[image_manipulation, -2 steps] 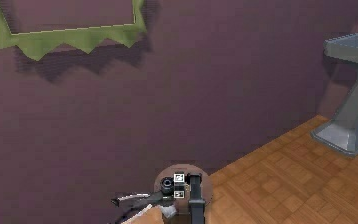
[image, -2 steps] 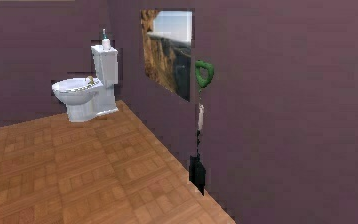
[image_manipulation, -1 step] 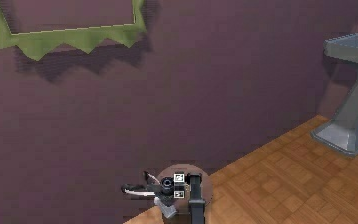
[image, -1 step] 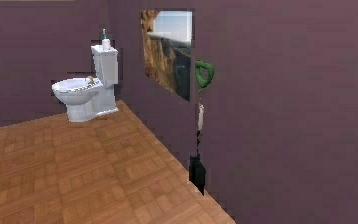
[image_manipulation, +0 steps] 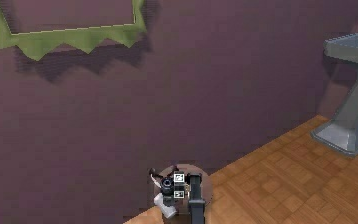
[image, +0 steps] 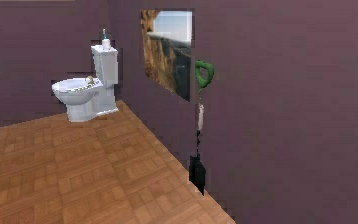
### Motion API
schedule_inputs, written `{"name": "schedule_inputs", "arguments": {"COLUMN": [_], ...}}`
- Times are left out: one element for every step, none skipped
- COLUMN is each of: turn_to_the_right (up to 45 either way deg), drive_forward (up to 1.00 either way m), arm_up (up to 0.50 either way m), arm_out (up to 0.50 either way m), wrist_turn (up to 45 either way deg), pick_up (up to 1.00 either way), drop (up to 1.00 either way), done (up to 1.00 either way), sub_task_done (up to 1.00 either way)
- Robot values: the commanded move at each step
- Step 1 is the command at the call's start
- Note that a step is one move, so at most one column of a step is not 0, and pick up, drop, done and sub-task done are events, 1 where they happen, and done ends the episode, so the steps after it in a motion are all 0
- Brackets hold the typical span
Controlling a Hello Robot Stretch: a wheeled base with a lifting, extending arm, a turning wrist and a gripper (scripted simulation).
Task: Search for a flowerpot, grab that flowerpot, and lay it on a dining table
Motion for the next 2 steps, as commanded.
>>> {"name": "schedule_inputs", "arguments": {"turn_to_the_right": [0.0,0.0], "drive_forward": [0.00,0.00], "arm_up": [-0.30,0.00], "arm_out": [0.00,0.00], "wrist_turn": [0.0,0.0], "pick_up": [0.00,1.00], "drop": [0.00,0.00], "done": [0.00,0.00], "sub_task_done": [0.00,0.00]}}
